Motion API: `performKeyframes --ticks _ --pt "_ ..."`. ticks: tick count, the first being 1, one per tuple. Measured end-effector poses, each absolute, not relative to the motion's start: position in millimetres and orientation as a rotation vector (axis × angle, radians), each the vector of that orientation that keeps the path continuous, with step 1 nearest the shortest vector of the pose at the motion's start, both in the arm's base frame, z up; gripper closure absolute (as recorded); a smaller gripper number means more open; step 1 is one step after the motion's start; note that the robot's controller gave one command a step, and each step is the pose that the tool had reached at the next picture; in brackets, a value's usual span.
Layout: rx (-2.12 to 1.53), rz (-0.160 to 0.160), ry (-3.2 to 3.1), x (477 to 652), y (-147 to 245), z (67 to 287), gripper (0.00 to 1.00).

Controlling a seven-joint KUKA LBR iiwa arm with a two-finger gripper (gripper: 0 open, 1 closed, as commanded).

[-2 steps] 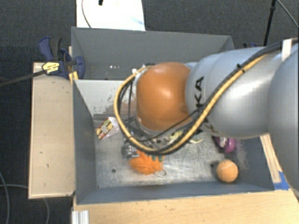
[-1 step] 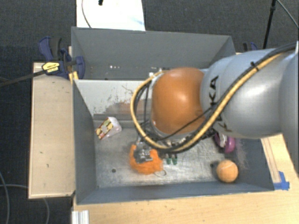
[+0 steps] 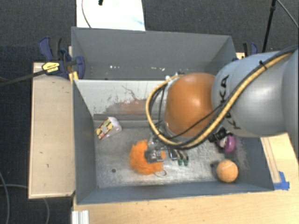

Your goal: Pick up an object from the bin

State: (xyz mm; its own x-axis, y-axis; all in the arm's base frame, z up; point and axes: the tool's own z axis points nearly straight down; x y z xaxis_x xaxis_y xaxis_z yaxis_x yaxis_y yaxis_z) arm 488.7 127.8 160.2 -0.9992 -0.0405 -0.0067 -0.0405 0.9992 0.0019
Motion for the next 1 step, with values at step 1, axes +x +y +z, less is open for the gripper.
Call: performKeyframes --ticks 1 --pt "-0.245 0.001 3.133 484.1 74.5 161.5 1.00"
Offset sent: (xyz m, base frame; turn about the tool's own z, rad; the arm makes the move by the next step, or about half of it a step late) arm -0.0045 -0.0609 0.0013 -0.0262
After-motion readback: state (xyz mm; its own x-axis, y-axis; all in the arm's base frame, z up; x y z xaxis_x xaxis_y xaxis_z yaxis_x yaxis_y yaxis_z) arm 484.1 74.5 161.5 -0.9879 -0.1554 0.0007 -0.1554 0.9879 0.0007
